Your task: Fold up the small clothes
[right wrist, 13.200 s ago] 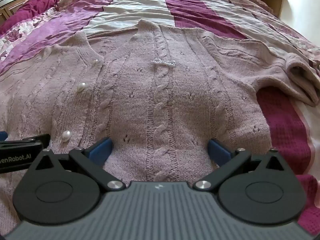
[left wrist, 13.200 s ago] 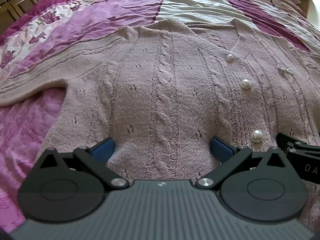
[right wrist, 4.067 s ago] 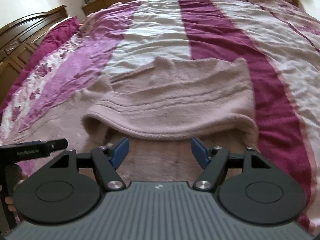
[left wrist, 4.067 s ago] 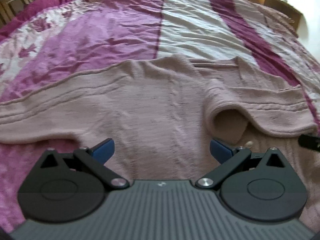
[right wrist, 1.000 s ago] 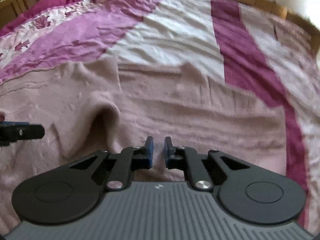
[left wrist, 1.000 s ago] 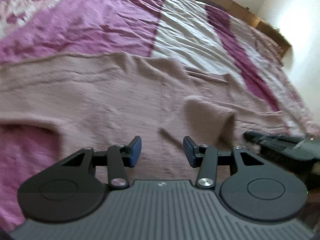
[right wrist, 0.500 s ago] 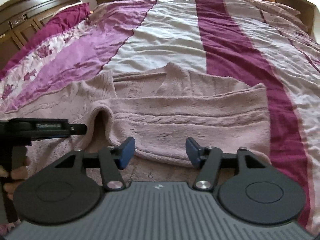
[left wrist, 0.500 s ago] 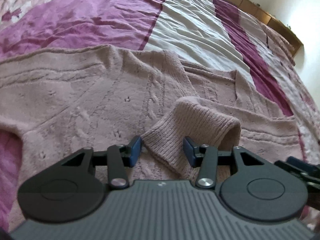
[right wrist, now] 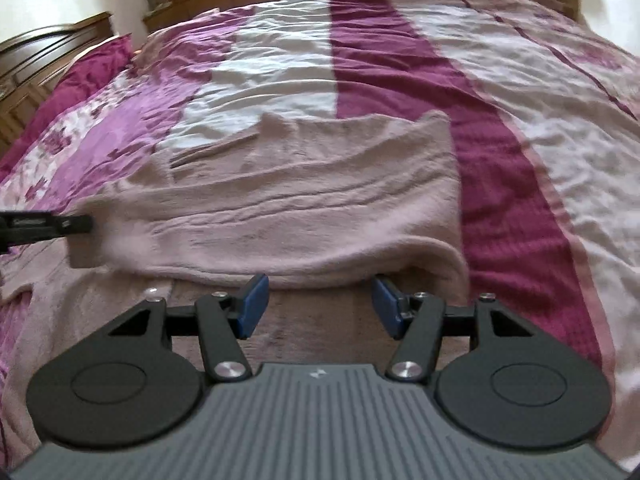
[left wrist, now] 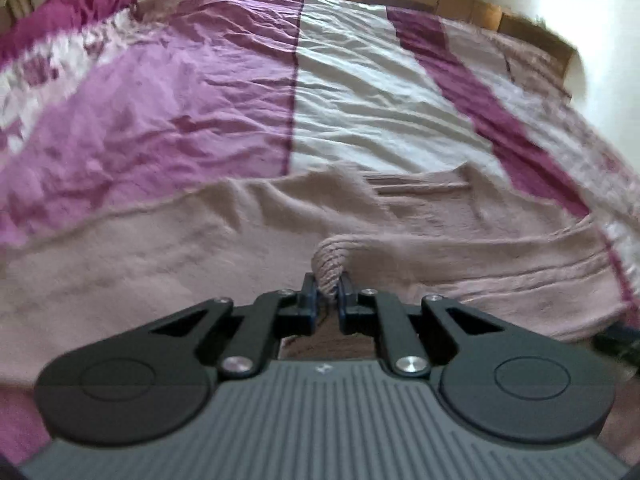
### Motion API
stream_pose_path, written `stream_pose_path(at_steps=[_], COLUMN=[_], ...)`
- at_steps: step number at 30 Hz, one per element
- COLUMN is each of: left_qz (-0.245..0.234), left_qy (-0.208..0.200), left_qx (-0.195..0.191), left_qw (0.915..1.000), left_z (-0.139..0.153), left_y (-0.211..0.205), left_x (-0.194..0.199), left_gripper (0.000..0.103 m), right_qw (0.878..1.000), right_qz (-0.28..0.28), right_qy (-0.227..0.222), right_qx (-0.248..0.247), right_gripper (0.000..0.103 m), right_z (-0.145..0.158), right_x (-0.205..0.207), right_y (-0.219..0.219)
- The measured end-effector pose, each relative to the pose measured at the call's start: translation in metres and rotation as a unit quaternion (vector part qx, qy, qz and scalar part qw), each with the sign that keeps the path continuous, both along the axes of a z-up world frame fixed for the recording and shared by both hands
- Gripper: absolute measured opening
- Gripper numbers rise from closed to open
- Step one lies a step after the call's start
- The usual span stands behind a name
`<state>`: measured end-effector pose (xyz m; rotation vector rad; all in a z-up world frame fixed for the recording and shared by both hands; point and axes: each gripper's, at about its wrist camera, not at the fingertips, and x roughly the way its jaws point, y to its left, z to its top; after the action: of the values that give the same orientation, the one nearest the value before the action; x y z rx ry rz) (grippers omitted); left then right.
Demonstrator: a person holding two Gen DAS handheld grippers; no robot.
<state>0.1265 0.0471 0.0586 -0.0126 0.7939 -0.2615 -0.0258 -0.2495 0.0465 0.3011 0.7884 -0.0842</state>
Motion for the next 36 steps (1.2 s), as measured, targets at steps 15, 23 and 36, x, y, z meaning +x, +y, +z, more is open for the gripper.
stream_pose_path(at_steps=[15,23,36], left_qz=[0.028,0.025,0.082], left_qy=[0.018,0.018,0.037], left_qx=[0.023,0.052,0.017], left_qw=[0.9992,0.9982,0.9958], left_z=[-0.022,-0.025,-0.009], left_y=[0.005,0.005,0.046], left_x=[0.016,0.013,-0.020], left_gripper=[0.012,0.014,0.050], right_qw=[0.993,0.998,0.999], right_qz=[-0.084,-0.056,-0.013], right_qy=[-0.036,-0.011,-0.037], right_qx=[0.069,0.038,0.019], right_gripper=[0.065,0.065,0.077], right_z=[-0.006,-0.003,0.015], right_x=[-0.014,-0.016,-0.016], right_y=[-0.041,-0.028,-0.002])
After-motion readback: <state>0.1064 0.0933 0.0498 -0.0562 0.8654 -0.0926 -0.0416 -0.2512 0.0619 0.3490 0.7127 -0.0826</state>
